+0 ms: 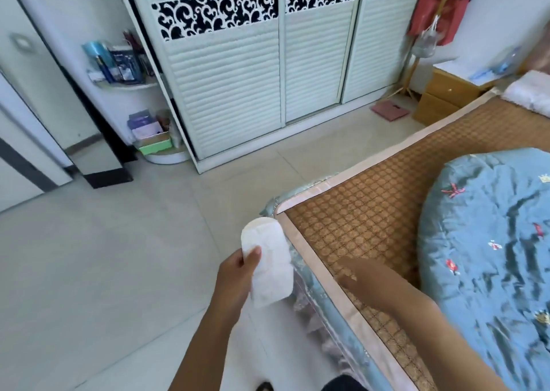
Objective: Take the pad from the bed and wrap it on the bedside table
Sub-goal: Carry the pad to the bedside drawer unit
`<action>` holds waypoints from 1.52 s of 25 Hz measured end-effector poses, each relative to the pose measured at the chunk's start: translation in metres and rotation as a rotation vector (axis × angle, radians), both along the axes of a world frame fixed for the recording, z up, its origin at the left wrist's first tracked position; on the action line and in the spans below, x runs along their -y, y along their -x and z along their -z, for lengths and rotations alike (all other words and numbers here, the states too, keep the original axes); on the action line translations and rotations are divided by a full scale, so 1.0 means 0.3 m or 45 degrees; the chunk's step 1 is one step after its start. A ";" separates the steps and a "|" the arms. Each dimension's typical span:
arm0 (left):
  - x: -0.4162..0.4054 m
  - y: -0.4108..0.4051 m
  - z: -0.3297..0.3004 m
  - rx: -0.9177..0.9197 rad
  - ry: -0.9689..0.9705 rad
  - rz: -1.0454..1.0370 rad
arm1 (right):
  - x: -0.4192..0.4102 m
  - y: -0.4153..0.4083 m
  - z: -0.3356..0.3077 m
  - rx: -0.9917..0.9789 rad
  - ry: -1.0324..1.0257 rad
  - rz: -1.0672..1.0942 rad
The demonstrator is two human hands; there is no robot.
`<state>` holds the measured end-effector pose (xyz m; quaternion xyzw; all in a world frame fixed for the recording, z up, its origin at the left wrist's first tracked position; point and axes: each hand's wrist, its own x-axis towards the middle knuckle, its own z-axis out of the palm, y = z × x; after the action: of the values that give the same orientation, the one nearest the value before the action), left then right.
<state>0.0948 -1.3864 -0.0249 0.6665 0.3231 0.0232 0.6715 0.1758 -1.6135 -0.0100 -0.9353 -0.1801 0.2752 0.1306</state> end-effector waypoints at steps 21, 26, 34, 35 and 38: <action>-1.042 -1.085 -0.033 -0.062 -0.039 0.186 | -1.003 -1.033 -0.020 -0.055 -0.018 0.143; -1.205 -1.444 -0.044 -0.062 -0.025 0.257 | -1.135 -1.308 -0.046 -0.070 -0.020 0.245; -1.382 -2.073 -0.016 -0.047 -0.001 0.614 | -1.290 -1.711 -0.007 -0.058 -0.008 0.614; -1.405 -2.162 -0.012 -0.040 -0.003 0.687 | -1.318 -1.758 -0.010 -0.053 -0.008 0.672; -1.431 -2.408 -0.002 -0.031 -0.027 0.884 | -1.371 -1.886 -0.021 -0.042 0.004 0.839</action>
<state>0.8173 -0.9571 -0.0244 0.7438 0.0850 -0.2112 0.6284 0.7416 -1.2021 -0.0038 -0.9389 0.1348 0.2334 0.2141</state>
